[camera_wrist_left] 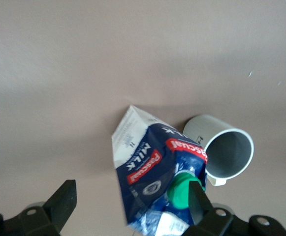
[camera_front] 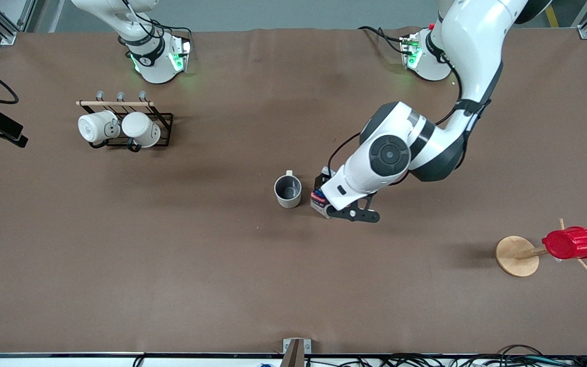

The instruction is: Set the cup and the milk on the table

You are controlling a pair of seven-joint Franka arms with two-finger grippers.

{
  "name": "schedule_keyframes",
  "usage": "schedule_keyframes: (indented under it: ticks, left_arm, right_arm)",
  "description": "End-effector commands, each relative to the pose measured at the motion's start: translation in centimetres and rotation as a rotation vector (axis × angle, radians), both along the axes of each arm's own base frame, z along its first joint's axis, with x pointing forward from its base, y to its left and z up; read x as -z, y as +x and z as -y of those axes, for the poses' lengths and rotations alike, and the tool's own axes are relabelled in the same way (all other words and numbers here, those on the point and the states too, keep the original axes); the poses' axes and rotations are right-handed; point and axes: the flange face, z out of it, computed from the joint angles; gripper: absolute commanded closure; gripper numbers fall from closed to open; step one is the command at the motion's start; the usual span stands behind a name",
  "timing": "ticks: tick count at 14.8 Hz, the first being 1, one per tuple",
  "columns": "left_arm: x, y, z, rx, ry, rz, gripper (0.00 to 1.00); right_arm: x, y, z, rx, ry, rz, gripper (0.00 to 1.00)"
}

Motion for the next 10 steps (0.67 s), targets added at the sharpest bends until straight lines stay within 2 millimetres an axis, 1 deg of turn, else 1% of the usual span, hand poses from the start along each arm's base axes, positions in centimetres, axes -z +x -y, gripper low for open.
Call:
schedule_keyframes:
  ticks: [1, 2, 3, 5, 7, 8, 10]
  left_arm:
    - [-4.4, 1.0, -3.1, -0.032, 0.001, 0.064, 0.00]
    - [-5.4, 1.5, -4.8, -0.055, 0.005, 0.073, 0.00]
    - [-6.6, 1.4, -5.3, -0.057, 0.010, 0.080, 0.00]
    - [-8.2, 1.6, -7.9, -0.060, 0.050, 0.081, 0.00]
    - [-10.0, 0.6, -8.8, -0.060, 0.070, 0.080, 0.00]
    - [-10.9, 0.2, -10.0, -0.076, 0.081, 0.090, 0.00]
    - [-13.4, -1.8, -11.1, -0.086, 0.100, 0.120, 0.00]
  right_arm:
    - [0.0, -0.4, 0.2, -0.005, 0.026, 0.000, 0.00]
    - [0.0, -0.4, 0.2, -0.005, 0.026, -0.001, 0.00]
    - [0.0, -0.4, 0.2, -0.006, 0.026, -0.002, 0.00]
    - [0.1, -0.3, 0.2, -0.006, 0.026, -0.003, 0.00]
    - [0.0, -0.4, 0.2, -0.006, 0.026, -0.002, 0.00]
    - [0.0, -0.4, 0.3, -0.005, 0.026, -0.002, 0.00]
    - [0.1, -0.3, 0.3, -0.005, 0.026, -0.003, 0.00]
